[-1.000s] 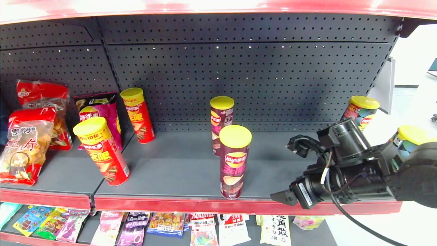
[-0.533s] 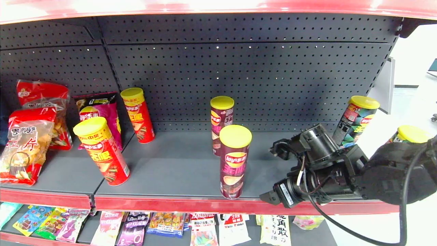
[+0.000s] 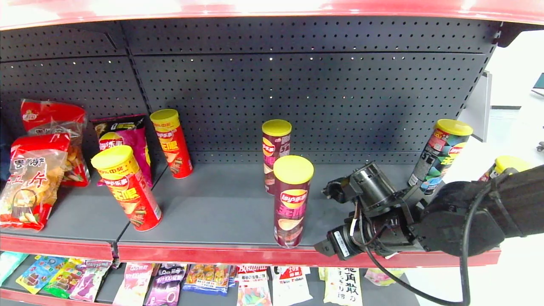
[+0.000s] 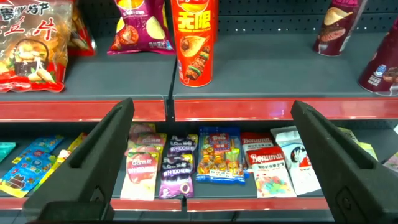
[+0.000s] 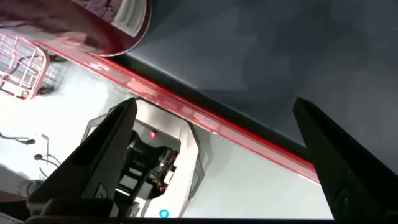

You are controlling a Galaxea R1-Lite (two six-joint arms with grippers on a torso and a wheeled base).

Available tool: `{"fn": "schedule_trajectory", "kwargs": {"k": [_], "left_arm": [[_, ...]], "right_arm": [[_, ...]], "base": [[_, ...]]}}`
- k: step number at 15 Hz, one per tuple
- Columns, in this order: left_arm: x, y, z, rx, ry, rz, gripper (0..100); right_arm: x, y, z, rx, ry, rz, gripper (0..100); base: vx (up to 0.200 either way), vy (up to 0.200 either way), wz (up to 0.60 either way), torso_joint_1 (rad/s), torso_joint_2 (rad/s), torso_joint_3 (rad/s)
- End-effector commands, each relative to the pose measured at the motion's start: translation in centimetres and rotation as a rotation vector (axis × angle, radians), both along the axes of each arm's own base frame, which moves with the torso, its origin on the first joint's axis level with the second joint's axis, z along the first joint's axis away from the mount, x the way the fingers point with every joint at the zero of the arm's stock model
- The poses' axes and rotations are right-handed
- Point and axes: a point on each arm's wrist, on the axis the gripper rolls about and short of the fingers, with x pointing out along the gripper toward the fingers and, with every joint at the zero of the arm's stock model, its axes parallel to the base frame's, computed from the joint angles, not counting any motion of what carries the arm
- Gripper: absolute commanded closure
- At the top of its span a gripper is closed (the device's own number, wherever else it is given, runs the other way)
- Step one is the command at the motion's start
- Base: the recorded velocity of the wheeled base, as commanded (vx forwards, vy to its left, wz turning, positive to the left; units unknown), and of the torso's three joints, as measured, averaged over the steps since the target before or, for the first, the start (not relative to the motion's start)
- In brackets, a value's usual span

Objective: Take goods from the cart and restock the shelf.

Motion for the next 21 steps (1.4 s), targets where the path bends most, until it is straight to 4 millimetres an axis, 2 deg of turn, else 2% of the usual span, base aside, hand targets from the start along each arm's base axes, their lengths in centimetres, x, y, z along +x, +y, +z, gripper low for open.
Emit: {"fn": "schedule_trajectory", "kwargs": {"k": [1,11,21], "left_arm": [[0.0,0.0,0.0,0.000,0.000,0.000,0],[0.0,0.0,0.0,0.000,0.000,0.000,0],[0.0,0.0,0.0,0.000,0.000,0.000,0]], "right_arm": [[0.2,0.3,-0.5,-0.011,0.011,0.001,0],[2.4,1.4,-1.0,0.002,-0.054,-0.097,0],[3.4,2.1,-1.3,0.004,-0.062,-0.099,0]], "base": [[0.000,0.000,0.00,0.000,0.00,0.000],[0.000,0.000,0.00,0.000,0.00,0.000],[0.000,0.000,0.00,0.000,0.00,0.000]]}}
